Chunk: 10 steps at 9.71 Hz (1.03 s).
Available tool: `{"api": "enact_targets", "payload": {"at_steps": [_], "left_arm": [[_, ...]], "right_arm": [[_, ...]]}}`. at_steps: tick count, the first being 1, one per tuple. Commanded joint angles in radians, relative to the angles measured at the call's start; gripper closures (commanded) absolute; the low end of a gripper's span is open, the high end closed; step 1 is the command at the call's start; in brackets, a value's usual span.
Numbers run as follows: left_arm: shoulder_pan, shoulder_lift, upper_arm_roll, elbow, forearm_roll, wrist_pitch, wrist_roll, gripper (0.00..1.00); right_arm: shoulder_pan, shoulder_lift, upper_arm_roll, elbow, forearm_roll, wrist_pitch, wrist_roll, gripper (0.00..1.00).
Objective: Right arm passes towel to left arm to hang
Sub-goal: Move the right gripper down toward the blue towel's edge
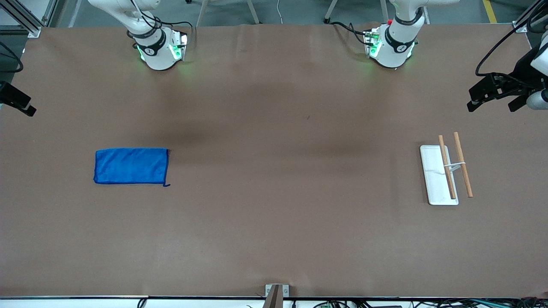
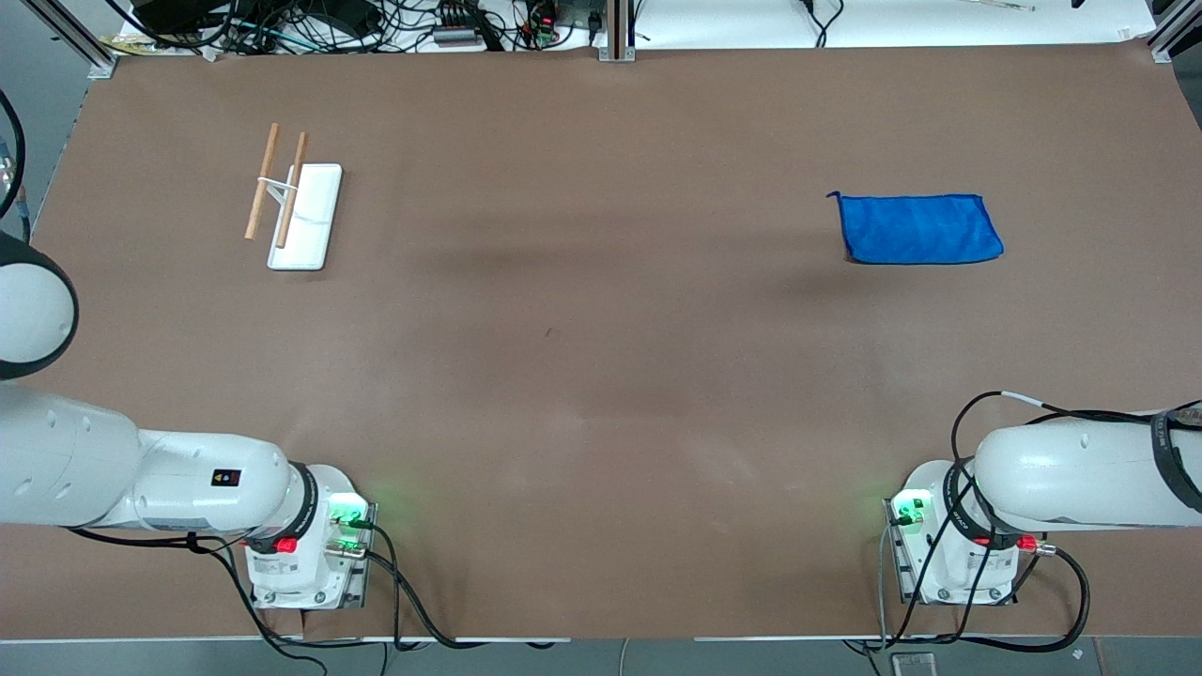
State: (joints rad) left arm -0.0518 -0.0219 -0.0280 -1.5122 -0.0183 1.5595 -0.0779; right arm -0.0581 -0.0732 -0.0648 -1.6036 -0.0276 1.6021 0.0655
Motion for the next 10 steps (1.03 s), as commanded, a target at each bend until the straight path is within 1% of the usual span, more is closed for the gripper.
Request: {"api": "enact_targets", "payload": {"at_steps": [1,4,6,7,9,10], "left_arm": [[-0.008,0.011,0.007,-0.023,-0.006,-0.007,0.006,0.0],[-0.007,0.014,0.007,-0.02,-0.009,-0.007,0.007,0.0],[-0.007,0.016,0.007,-0.02,-0.005,-0.006,0.007,0.0],[-0.007,0.016,0.008,-0.02,-0.003,-0.006,0.007,0.0],[-0.01,0.019,0.008,-0.02,-0.002,-0.006,-0.002,0.0],[-0.01,0.02,0.007,-0.02,0.0,-0.006,-0.003,0.0]], "right_arm": [[-0.017,0.015,0.014,-0.001,0.0,-0.002,0.002,0.0],[-0.012,0.059,0.013,-0.05,0.0,0.016,-0.001,0.0],[-0.012,0.13,0.013,-0.059,0.0,0.042,-0.001,0.0],[-0.015,0.166,0.013,-0.08,0.002,0.082,-0.001,0.0],[-0.015,0.252,0.013,-0.18,0.002,0.252,-0.042,0.0],[-0.017,0.291,0.013,-0.252,0.002,0.378,-0.087,0.0]]}}
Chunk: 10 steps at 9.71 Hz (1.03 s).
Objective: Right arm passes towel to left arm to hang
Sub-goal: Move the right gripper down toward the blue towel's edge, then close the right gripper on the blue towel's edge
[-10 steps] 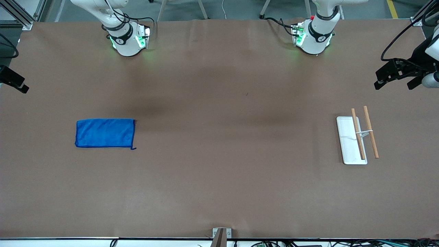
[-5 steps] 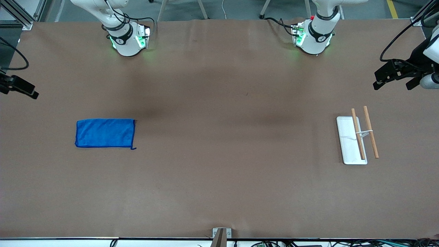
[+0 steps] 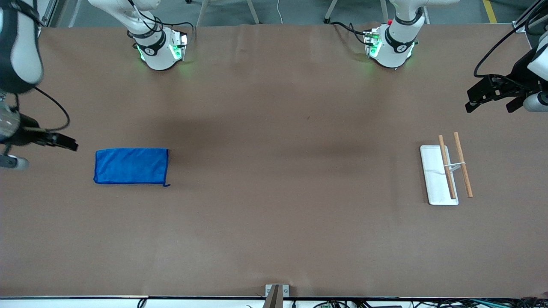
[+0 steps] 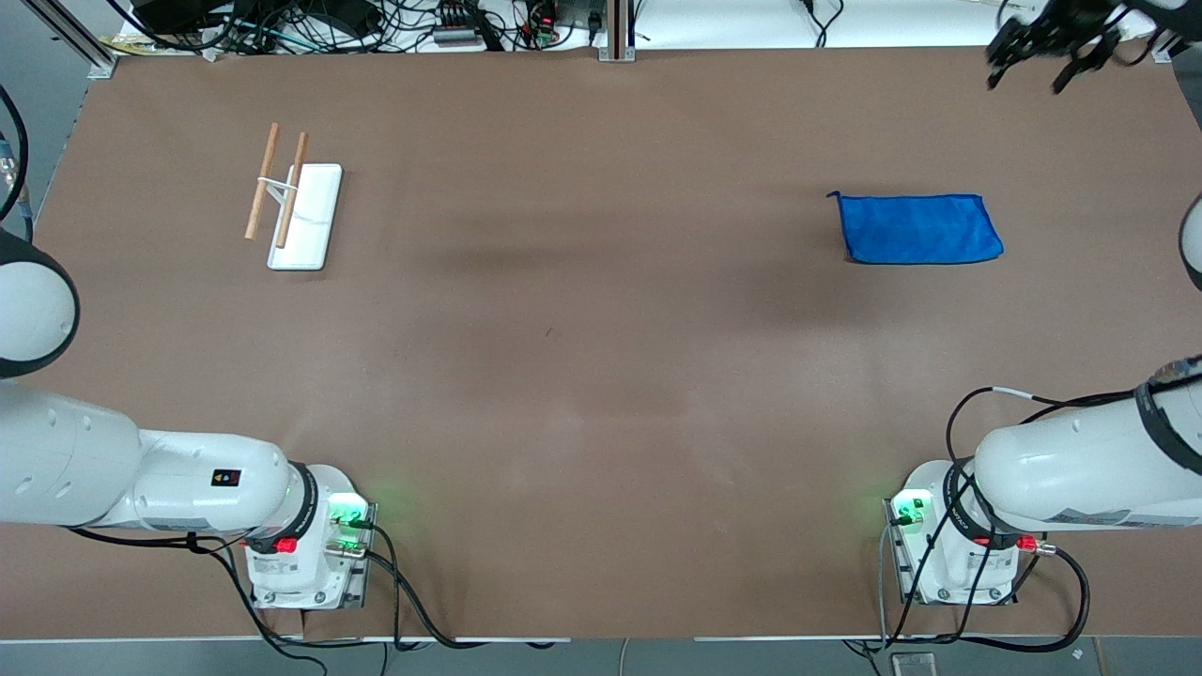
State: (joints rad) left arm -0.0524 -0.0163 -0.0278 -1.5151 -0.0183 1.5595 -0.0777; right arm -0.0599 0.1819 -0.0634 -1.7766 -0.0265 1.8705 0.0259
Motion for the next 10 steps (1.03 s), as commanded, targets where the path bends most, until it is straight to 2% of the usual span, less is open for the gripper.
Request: {"api": "enact_targets", "payload": {"at_steps": [1,2,4,5,7,10], "left_arm": [[-0.009,0.016,0.006,-0.017,0.0,-0.006,-0.005,0.0],[-0.009,0.016,0.006,-0.017,0.0,-0.006,-0.008,0.0],[-0.009,0.018,0.006,-0.017,0.0,-0.006,-0.01,0.0],[-0.011,0.018,0.008,-0.017,0.001,-0.004,-0.01,0.0],[-0.011,0.018,0.006,-0.017,0.0,-0.004,-0.011,0.0],[-0.012,0.018,0.006,-0.017,0.001,-0.004,-0.013,0.0]], "right_arm": [[-0.017,0.071,0.01,-0.143,0.0,0.219,-0.063,0.0],[-0.021,0.121,0.01,-0.215,0.0,0.351,-0.098,0.0],[-0.023,0.156,0.01,-0.385,0.0,0.653,-0.103,0.0],[-0.026,0.197,0.008,-0.401,0.0,0.729,-0.103,0.0],[-0.047,0.238,0.008,-0.427,-0.001,0.823,-0.147,0.0],[-0.049,0.234,0.008,-0.491,-0.001,0.872,-0.162,0.01]]}}
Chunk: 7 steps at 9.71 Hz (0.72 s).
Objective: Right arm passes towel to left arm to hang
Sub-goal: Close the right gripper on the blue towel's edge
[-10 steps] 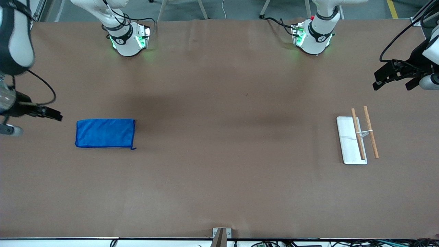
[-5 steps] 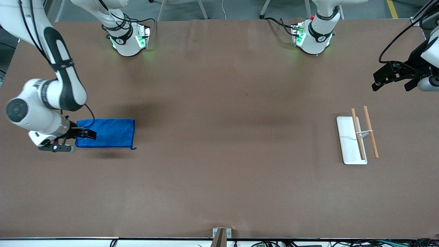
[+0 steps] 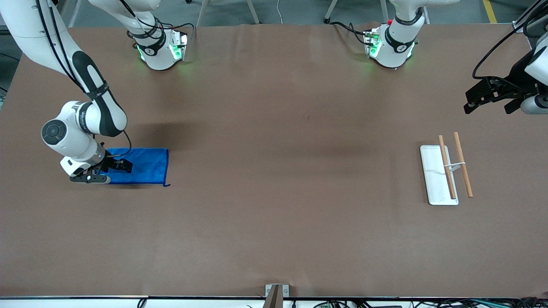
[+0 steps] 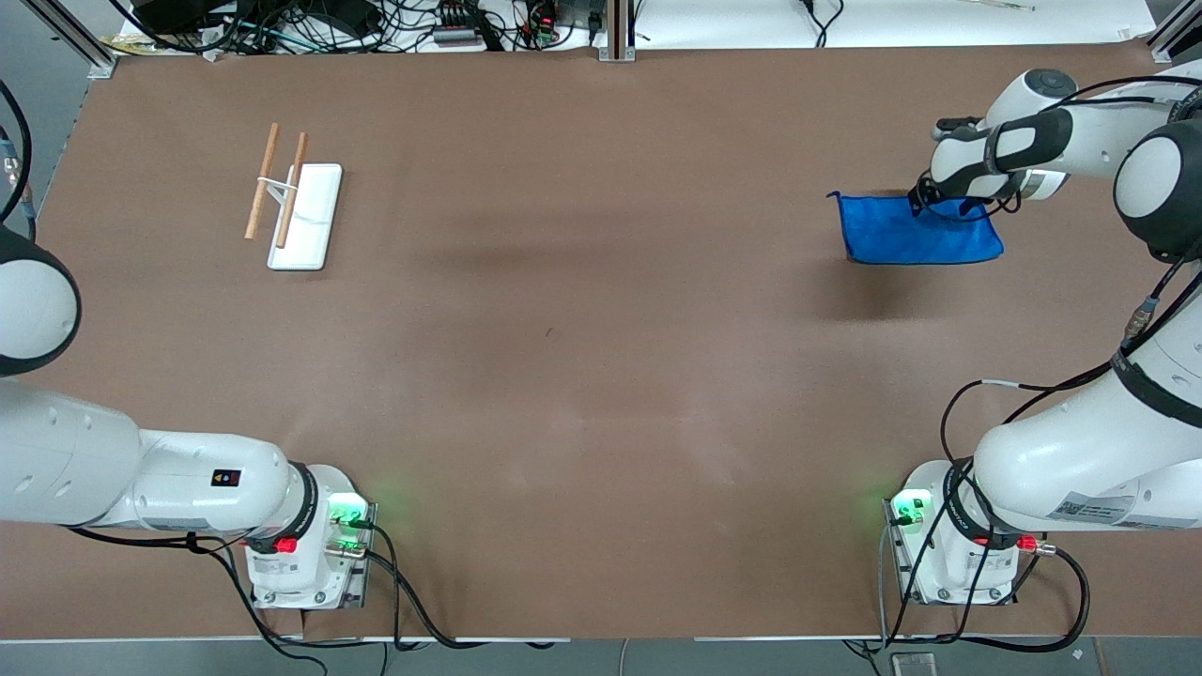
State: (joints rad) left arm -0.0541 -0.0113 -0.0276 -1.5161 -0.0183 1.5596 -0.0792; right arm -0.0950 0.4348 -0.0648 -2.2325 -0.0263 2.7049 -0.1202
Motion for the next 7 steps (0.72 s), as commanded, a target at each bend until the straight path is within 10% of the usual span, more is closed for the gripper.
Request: {"api": "enact_targets", "payload": {"at_steps": [1,7], "left_arm": [[-0.012,0.013,0.006,-0.016,0.0,-0.004,-0.011,0.0],[-0.012,0.014,0.006,-0.016,0.0,-0.004,-0.013,0.0]], "right_arm": [[-0.018,-0.016,0.01,-0.048,-0.001,0.074,-0.016,0.02],[-0.025,-0.016,0.01,-0.048,-0.001,0.07,-0.045,0.95]]}}
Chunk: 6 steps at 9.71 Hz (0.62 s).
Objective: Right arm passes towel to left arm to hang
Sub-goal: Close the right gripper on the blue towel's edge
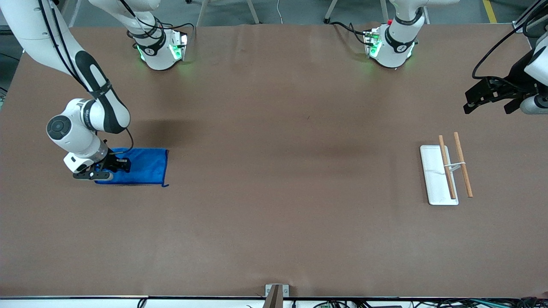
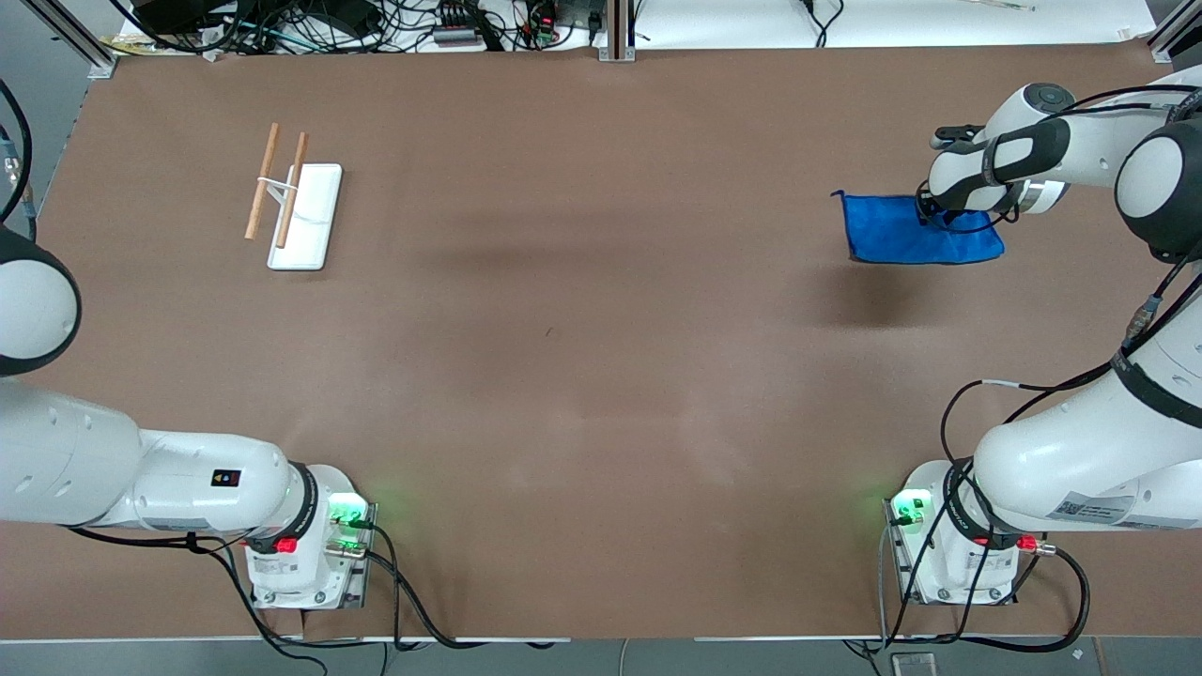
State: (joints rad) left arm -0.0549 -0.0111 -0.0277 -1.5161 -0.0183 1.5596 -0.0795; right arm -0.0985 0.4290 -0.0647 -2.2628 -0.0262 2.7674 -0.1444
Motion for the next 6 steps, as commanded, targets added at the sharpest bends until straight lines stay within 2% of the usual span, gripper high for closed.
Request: {"api": "enact_targets", "payload": {"at_steps": [1,3,4,6], "left_arm": [[-0.011,0.014,0.006,-0.016,0.0,-0.004,-0.013,0.0],[-0.013,0.014,0.006,-0.016,0.001,-0.004,-0.013,0.0],[-0.013,0.013,0.005,-0.016,0.0,-0.004,-0.013,0.0],[-0.01,0.013,-0.006,-0.016,0.001,-0.004,-0.013,0.0]], "right_arm": [[-0.023,-0.01,0.01,-0.018,-0.001,0.008,-0.021,0.99],[-0.018,-0.015,0.011,-0.014,-0.001,-0.015,-0.015,0.99],[-0.014,-0.039,0.014,0.017,0.003,-0.122,-0.012,0.99],[-0.004,-0.091,0.014,0.156,0.003,-0.358,-0.012,0.99]]}}
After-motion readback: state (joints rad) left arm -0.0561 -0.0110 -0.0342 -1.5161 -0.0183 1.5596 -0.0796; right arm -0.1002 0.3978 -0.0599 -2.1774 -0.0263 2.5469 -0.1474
